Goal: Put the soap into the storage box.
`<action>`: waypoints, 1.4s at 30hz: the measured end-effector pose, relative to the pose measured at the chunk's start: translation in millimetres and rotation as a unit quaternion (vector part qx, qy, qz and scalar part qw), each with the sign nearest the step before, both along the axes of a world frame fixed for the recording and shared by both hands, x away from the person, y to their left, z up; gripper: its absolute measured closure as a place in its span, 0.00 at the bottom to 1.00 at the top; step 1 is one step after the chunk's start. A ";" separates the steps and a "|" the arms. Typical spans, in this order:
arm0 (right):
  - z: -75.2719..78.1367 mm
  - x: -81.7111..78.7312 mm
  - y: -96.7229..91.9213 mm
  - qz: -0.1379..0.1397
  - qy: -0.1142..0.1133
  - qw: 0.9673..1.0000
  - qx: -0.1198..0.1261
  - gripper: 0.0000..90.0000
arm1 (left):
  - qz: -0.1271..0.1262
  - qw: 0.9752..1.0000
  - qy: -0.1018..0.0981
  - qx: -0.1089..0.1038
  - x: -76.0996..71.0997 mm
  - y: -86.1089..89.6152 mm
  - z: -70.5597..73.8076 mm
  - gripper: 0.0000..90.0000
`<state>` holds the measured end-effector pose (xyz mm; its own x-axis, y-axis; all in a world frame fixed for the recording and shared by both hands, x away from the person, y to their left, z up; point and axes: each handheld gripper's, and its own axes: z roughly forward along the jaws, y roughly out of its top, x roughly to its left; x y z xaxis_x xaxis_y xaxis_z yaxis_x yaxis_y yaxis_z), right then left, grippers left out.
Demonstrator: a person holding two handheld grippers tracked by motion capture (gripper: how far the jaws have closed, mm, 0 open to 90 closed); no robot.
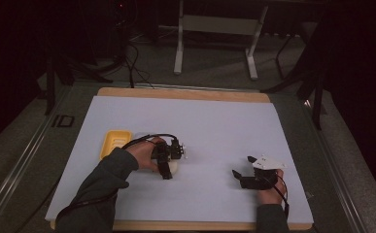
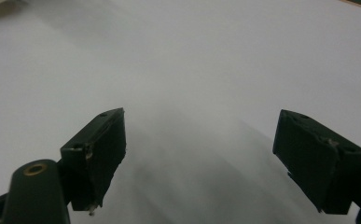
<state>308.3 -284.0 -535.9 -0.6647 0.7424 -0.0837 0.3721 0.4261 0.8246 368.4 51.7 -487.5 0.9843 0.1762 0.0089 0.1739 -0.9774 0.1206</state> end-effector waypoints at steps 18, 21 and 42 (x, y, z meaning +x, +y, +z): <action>0.0 0.0 -0.2 0.000 -0.001 1.000 0.001 0.19 | 0.019 1.000 -0.023 -0.001 6.2 15.7 16.3 0.28; 0.0 0.0 -0.2 0.000 -0.001 1.000 0.001 0.19 | 0.025 0.999 -0.024 -0.004 7.3 19.7 19.6 0.28; 0.0 -0.1 0.0 -0.001 -0.001 1.000 0.001 0.19 | 0.056 0.998 -0.036 -0.011 16.7 36.9 30.5 0.28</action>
<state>308.2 -284.0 -535.9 -0.6630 0.7439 -0.0843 0.3707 0.4240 0.8263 385.0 88.6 -457.0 0.9553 0.2866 0.0729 0.2727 -0.9491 0.1579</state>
